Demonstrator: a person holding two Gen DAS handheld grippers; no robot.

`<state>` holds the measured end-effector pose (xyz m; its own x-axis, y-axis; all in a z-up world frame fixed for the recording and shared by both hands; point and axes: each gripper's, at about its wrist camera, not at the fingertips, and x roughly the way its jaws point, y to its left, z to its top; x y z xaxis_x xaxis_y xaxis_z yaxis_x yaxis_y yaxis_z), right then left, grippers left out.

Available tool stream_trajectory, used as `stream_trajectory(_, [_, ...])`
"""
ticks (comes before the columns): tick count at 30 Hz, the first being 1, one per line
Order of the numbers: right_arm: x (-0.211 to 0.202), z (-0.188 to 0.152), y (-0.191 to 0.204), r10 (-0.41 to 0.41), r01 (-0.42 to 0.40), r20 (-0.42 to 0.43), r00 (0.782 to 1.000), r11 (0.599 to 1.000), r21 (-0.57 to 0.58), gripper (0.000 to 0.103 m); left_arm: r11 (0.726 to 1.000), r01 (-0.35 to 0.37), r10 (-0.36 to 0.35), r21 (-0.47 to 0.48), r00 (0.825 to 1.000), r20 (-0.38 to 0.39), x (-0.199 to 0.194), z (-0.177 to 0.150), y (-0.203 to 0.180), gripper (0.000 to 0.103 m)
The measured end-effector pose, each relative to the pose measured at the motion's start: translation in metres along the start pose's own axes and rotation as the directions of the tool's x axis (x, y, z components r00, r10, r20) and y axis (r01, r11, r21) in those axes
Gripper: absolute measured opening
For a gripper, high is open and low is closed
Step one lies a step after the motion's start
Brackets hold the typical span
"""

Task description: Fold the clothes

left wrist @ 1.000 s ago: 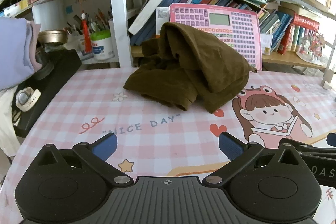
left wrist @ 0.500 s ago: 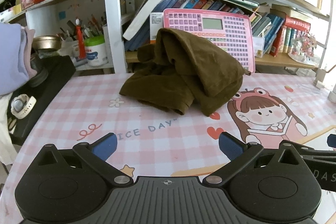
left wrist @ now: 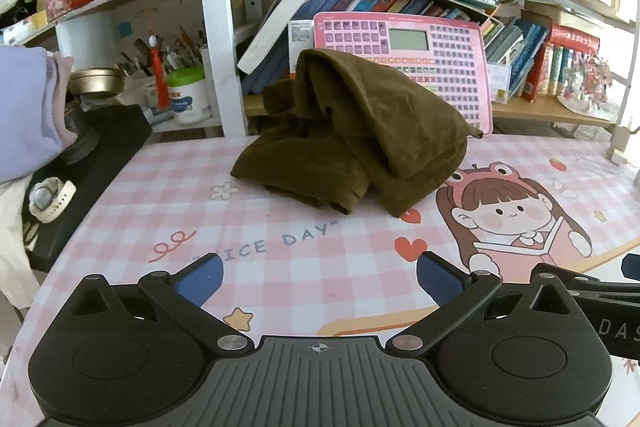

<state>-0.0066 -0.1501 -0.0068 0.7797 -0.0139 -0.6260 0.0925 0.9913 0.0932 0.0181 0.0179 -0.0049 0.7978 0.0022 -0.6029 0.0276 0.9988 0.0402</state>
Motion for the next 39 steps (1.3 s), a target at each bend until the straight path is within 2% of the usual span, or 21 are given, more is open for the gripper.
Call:
stream_trajectory(14, [0.023, 0.016, -0.072, 0.155, -0.157, -0.040, 0.987, 0.987, -0.034, 0.103, 0.989, -0.135, 0.137, -0.066, 0.990, 0.025, -0.003, 0.010, -0.059, 0.103])
stream_trajectory(21, [0.040, 0.018, -0.107, 0.252, -0.254, -0.064, 0.966, 0.967, -0.013, 0.103, 0.982, -0.164, 0.167, -0.090, 0.986, 0.025, 0.005, 0.025, -0.079, 0.103])
stream_trajectory(28, [0.047, 0.026, -0.124, 0.341, -0.341, -0.088, 0.936, 0.940, 0.017, 0.103, 0.975, -0.185, 0.181, -0.121, 0.983, -0.038, 0.036, 0.034, -0.081, 0.103])
stream_trajectory(33, [0.048, 0.030, -0.132, 0.343, -0.343, -0.093, 0.935, 0.939, 0.012, 0.103, 0.966, -0.215, 0.208, -0.144, 0.976, -0.058, 0.070, 0.049, -0.067, 0.103])
stream_trajectory(39, [0.053, 0.033, -0.146, 0.308, -0.307, -0.105, 0.945, 0.951, 0.028, 0.103, 0.964, -0.205, 0.196, -0.170, 0.978, -0.067, 0.111, 0.069, -0.057, 0.103])
